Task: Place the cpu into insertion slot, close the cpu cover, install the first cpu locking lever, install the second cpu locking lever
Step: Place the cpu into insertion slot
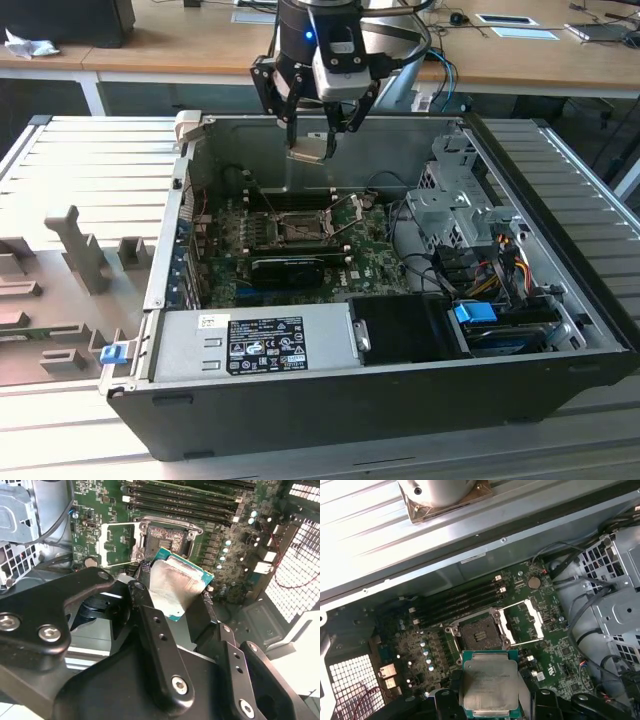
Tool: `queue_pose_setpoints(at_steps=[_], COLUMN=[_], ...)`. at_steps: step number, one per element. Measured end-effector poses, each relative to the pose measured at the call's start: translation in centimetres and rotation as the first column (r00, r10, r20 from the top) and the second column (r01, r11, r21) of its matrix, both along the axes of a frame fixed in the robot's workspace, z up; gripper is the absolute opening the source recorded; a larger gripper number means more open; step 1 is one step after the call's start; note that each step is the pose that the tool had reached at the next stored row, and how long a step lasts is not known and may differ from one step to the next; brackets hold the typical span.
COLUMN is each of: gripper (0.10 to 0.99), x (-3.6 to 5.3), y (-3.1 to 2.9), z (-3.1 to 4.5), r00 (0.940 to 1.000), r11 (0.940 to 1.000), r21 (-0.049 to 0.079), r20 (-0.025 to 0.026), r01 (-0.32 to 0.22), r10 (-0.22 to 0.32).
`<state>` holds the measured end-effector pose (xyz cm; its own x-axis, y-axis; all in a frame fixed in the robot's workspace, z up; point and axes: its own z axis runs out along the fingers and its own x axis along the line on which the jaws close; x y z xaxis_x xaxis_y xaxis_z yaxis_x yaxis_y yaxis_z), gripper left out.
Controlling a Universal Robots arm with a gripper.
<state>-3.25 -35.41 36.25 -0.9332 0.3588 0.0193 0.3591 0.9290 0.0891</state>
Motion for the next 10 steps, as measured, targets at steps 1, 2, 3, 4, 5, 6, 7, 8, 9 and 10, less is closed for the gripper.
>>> queue_pose_setpoints(at_steps=[1, 2, 3, 4, 5, 6, 7, 8, 9, 10], gripper=[0.529, 0.529, 0.529, 0.529, 0.529, 0.529, 0.529, 0.529, 0.529, 0.529], x=[0.00, 0.00, 0.00, 0.00, 0.00, 0.00, 0.00, 0.00, 0.00, 0.00], y=[0.00, 0.00, 0.00, 0.00, 0.00, 0.00, 0.00, 0.00, 0.00, 0.00], z=[0.00, 0.00, -0.01, -0.01, -0.01, -0.01, -0.01, -0.01, -0.01, -0.01], r00=[1.0000, 0.9999, 0.9998, 0.9997, 0.9996, 0.9995, 0.9992, 0.9990, 0.9988, 0.9984], r11=[1.0000, 0.9999, 0.9998, 0.9997, 0.9996, 0.9995, 0.9992, 0.9990, 0.9988, 0.9984], r21=[0.000, 0.000, 0.000, 0.000, 0.000, 0.000, 0.000, 0.000, 0.000, 0.000], r20=[0.0000, 0.0000, 0.0000, 0.0000, 0.0000, 0.0000, 0.0000, 0.0000, 0.0000, 0.0000], r01=[0.007, 0.014, 0.019, 0.024, 0.028, 0.032, 0.040, 0.045, 0.049, 0.056], r10=[-0.007, -0.014, -0.019, -0.024, -0.028, -0.032, -0.040, -0.045, -0.049, -0.056])
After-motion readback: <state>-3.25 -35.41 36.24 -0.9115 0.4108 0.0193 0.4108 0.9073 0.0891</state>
